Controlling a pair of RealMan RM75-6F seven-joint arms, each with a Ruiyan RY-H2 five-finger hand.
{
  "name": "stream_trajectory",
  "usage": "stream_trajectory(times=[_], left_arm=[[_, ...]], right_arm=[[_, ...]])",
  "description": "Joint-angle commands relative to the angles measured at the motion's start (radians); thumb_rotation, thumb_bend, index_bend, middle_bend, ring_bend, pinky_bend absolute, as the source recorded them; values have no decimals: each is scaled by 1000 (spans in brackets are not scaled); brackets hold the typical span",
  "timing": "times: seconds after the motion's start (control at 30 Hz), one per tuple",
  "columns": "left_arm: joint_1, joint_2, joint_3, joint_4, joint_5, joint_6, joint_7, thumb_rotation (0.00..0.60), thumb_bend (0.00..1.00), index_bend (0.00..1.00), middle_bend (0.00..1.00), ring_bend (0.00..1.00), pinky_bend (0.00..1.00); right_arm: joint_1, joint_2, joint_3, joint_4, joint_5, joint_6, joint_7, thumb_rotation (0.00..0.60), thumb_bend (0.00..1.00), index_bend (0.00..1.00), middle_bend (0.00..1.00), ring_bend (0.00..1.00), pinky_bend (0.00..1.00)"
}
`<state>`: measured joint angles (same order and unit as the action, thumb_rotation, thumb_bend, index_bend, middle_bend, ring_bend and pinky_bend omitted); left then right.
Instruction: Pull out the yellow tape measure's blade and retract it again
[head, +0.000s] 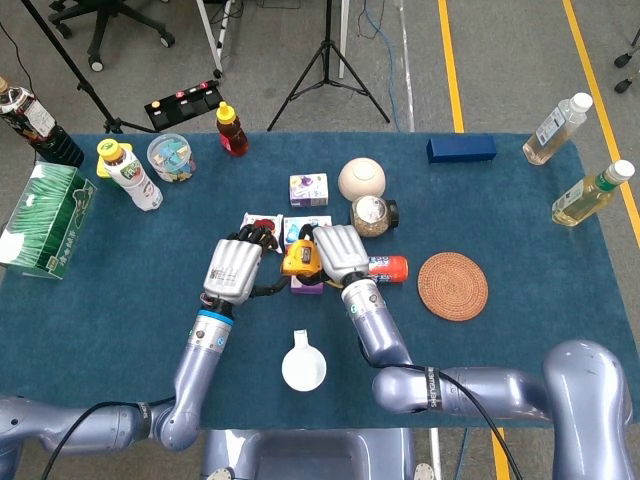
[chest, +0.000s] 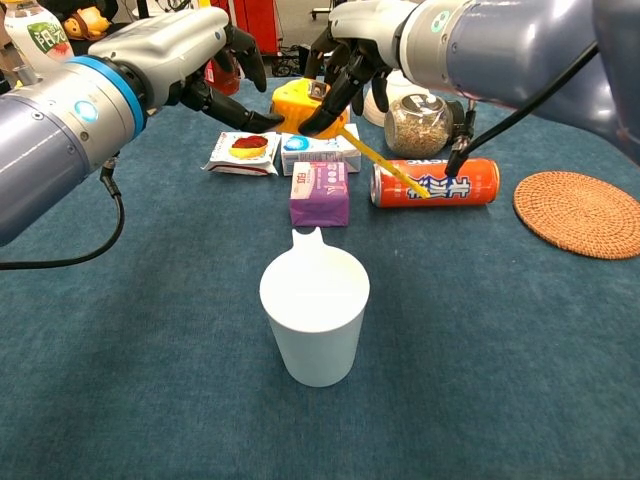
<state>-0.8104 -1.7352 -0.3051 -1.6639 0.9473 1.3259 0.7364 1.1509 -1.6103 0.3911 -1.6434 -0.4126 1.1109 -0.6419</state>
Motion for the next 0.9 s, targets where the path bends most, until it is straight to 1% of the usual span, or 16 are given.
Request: stream_trajectory(times=[0.03, 0.67, 0.9], left_arm=[[-1, -4, 0, 3, 0, 1, 2, 415, 200, 359, 278, 215, 419], [-7, -24, -6, 25, 1, 2, 5, 413, 202, 358, 278, 215, 421], [-5, -19, -7, 20, 0, 4, 8, 407, 253, 357, 278, 215, 422]], right_arm=[[0, 0, 0, -2, 0, 1, 1, 511, 247, 533, 517, 575, 658], [1, 6, 0, -8, 1, -8, 9, 512, 245, 533, 517, 575, 660], [-3, 14, 0, -12, -1, -8, 14, 512, 246, 533, 517, 575, 661]])
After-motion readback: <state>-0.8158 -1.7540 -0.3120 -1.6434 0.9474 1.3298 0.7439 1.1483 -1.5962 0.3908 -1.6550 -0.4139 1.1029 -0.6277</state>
